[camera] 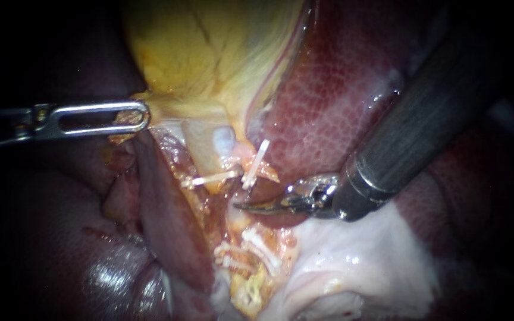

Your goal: Go back from the cut right tube

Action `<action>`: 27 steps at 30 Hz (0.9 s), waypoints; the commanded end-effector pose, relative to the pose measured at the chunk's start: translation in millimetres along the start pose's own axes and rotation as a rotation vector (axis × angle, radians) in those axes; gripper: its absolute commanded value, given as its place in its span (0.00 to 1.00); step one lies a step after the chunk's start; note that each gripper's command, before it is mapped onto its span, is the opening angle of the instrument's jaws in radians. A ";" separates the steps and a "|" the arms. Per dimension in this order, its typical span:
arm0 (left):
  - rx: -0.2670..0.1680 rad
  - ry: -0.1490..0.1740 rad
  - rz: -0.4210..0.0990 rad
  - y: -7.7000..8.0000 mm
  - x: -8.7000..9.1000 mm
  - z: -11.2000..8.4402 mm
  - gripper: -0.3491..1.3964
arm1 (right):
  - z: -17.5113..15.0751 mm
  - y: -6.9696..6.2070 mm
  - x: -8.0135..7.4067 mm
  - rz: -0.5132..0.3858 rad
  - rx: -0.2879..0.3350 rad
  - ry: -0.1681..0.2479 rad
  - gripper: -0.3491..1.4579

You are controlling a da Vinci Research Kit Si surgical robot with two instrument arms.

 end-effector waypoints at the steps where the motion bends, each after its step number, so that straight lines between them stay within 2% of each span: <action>1: 0.000 0.000 0.000 -0.1 0.0 0.0 0.00 | 0.0 0.0 0.0 0.000 0.001 0.000 0.00; 10: -0.001 0.000 0.000 -0.1 0.0 -0.1 0.00 | 0.2 -0.7 -0.1 -0.002 0.013 -0.006 0.00; 11: -0.001 0.000 0.000 -0.1 0.0 -0.1 0.00 | 0.4 -0.9 -0.1 -0.002 0.006 -0.001 0.20; 12: -0.001 0.000 0.000 -0.1 0.0 0.0 0.00 | 0.5 -1.0 -0.1 -0.002 0.001 0.003 0.44; 14: -0.001 0.000 0.000 -0.1 0.0 0.0 0.00 | 0.7 -1.4 -0.1 -0.015 0.002 0.003 0.70; 15: -0.001 0.000 0.000 -0.1 0.0 0.0 0.00 | 0.8 -1.5 -0.1 -0.021 0.002 0.004 0.74; 18: -0.001 0.000 0.000 -0.1 0.0 -0.1 0.00 | 0.8 -1.6 -0.1 -0.027 0.003 0.004 0.79; 23: -0.001 0.000 0.000 -0.1 0.0 -0.1 0.00 | 0.4 -1.7 -0.3 -0.046 0.006 0.004 0.84; 27: -0.001 0.000 0.000 -0.1 0.0 -0.1 0.00 | -0.4 -2.3 -1.0 -0.110 -0.003 0.016 0.98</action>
